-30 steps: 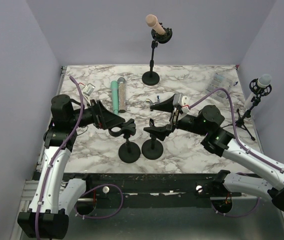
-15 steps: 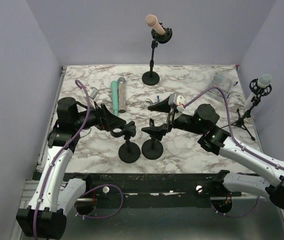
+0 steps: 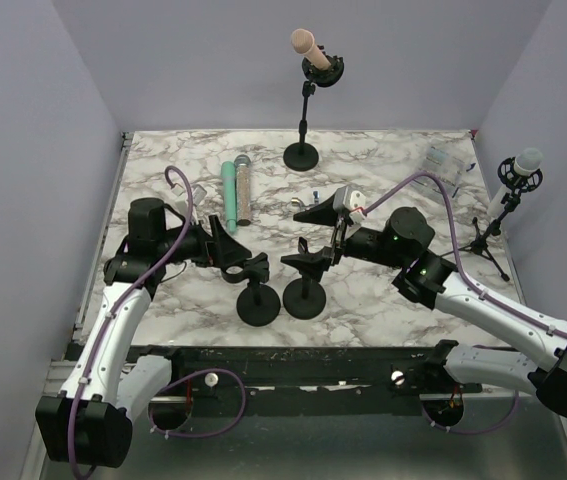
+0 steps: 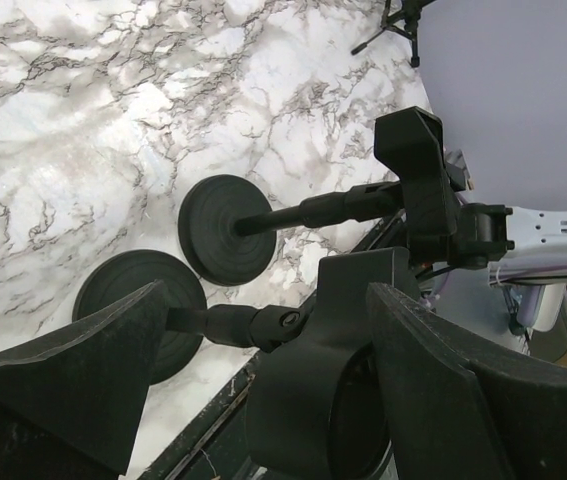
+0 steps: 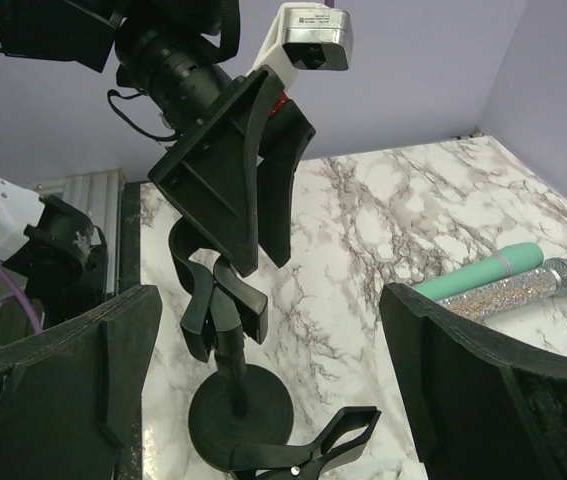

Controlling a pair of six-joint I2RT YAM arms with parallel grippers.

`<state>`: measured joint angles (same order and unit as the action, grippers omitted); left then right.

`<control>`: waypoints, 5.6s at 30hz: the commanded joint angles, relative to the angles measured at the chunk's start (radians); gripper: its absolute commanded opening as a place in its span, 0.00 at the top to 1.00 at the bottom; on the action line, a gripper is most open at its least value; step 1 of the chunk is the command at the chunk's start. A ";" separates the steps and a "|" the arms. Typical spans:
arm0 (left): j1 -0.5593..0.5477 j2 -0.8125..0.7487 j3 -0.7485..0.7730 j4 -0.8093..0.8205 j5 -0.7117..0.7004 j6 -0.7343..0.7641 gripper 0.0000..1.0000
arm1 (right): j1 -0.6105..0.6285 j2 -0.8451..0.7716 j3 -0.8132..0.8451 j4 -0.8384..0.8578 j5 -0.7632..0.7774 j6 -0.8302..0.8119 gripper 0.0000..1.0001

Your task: Remove the microphone from the stand

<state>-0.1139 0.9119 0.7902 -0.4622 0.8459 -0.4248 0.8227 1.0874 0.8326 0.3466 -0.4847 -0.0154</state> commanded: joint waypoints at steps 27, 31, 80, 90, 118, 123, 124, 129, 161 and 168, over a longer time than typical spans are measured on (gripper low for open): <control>-0.054 0.180 0.612 -0.012 -0.007 -0.017 0.01 | -0.003 -0.011 0.096 -0.158 0.439 0.215 0.00; -0.085 0.235 0.688 -0.010 -0.014 0.008 0.02 | -0.003 -0.011 0.100 -0.204 0.665 0.258 0.00; -0.086 0.204 0.478 0.007 -0.171 0.084 0.02 | -0.300 1.269 1.305 0.351 0.801 -0.456 0.00; -0.086 0.244 0.486 -0.010 -0.181 0.097 0.02 | -0.361 1.397 1.484 0.359 0.716 -0.409 0.00; -0.099 0.277 0.465 0.010 -0.186 0.099 0.02 | -0.378 1.546 1.635 0.482 0.507 -0.515 0.33; -0.103 0.275 0.466 0.006 -0.189 0.104 0.02 | -0.378 1.562 1.664 0.491 0.492 -0.526 0.41; -0.105 0.277 0.465 0.004 -0.189 0.105 0.02 | -0.379 1.566 1.670 0.500 0.496 -0.523 0.43; -0.109 0.280 0.465 0.005 -0.191 0.107 0.02 | -0.378 1.568 1.688 0.501 0.498 -0.512 0.66; -0.112 0.235 0.451 -0.001 -0.284 0.142 0.02 | -0.285 1.170 1.471 0.350 0.725 -0.253 0.99; -0.112 0.200 0.438 0.020 -0.287 0.145 0.02 | -0.285 0.774 1.039 0.050 0.653 0.127 0.99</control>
<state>-0.2230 1.1458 1.2469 -0.4580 0.5766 -0.2955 0.5468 2.0415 2.0304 0.5922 0.1894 -0.1616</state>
